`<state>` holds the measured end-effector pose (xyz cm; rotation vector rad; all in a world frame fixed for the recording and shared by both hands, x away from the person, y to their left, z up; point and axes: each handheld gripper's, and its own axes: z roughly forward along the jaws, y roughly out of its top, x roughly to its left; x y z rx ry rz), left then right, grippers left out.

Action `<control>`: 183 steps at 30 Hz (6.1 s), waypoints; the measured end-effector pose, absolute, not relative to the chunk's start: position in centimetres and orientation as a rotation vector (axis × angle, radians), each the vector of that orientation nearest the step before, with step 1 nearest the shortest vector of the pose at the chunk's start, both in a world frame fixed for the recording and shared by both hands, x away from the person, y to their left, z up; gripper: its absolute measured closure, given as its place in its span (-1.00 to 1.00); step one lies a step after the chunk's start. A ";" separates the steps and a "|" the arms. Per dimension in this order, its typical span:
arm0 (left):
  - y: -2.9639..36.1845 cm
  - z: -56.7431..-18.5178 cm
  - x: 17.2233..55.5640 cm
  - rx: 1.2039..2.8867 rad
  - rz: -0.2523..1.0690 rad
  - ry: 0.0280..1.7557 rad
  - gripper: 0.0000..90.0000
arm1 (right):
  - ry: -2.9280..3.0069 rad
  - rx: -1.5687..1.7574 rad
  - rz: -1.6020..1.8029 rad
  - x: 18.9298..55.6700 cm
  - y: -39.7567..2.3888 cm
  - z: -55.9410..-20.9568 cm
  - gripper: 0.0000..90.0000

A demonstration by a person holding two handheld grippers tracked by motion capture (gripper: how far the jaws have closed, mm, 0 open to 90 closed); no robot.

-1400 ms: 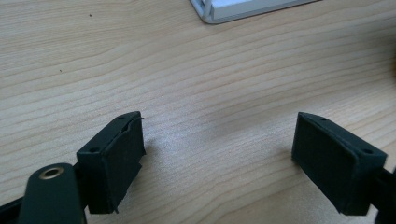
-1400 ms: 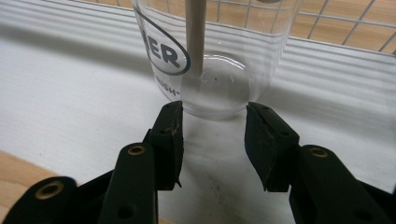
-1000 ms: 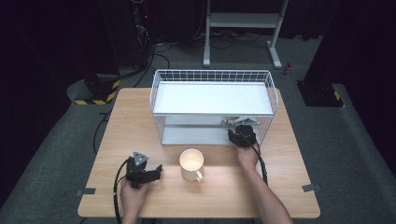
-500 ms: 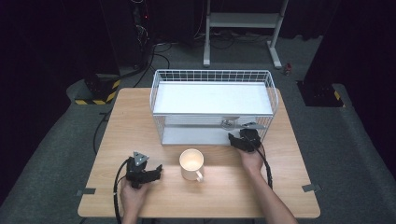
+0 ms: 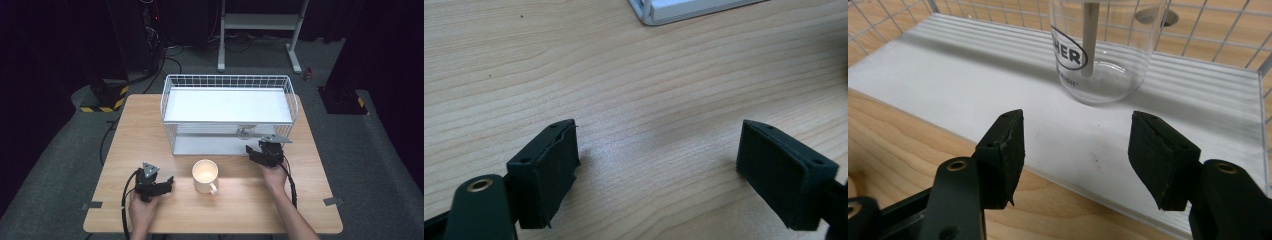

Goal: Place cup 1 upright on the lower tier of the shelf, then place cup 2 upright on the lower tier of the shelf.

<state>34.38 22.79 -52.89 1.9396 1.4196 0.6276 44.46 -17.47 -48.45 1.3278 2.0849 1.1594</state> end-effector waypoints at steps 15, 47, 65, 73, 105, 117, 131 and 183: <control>22.8 -52.9 34.4 1.940 0.629 1.420 -0.61 | 2.068 1.321 1.180 43.4 -18.6 -49.0 -0.17; 22.8 -52.9 34.4 1.939 0.629 1.422 -0.62 | 2.091 1.247 1.225 38.7 -21.4 -49.6 -0.28; 22.8 -52.9 34.4 1.939 0.630 1.422 -0.63 | 2.076 1.244 1.184 36.0 -23.5 -50.7 -0.28; 22.8 -52.9 34.4 1.939 0.630 1.422 -0.63 | 2.084 1.234 1.131 35.5 -24.3 -51.4 -0.29; 22.7 -52.5 33.4 1.909 0.596 1.428 -0.68 | 2.186 1.319 0.917 36.2 -24.9 -52.4 -0.42; 20.9 -51.7 32.6 1.925 0.562 1.333 -0.73 | 2.186 1.316 0.918 36.2 -24.9 -52.4 -0.42; 18.8 -51.0 31.5 1.904 0.497 1.260 -0.90 | 2.187 1.319 0.917 36.2 -24.9 -52.4 -0.42; 12.7 -50.1 32.8 2.033 0.451 1.033 -0.99 | 2.181 1.325 0.913 36.1 -24.9 -52.4 -0.43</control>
